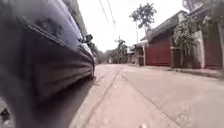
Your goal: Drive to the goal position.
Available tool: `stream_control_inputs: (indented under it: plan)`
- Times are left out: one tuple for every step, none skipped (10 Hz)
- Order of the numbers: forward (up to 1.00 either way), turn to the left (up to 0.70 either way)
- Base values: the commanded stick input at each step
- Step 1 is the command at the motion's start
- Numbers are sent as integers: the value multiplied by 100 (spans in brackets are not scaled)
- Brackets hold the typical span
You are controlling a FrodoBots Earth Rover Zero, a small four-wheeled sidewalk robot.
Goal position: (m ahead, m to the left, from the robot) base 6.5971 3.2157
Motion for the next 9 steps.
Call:
stream_control_inputs:
  plan:
    - [100, 0]
    - [100, 0]
    - [100, 0]
    - [100, 0]
    - [100, 0]
    - [100, 0]
    - [100, 0]
    - [100, 0]
    - [100, 0]
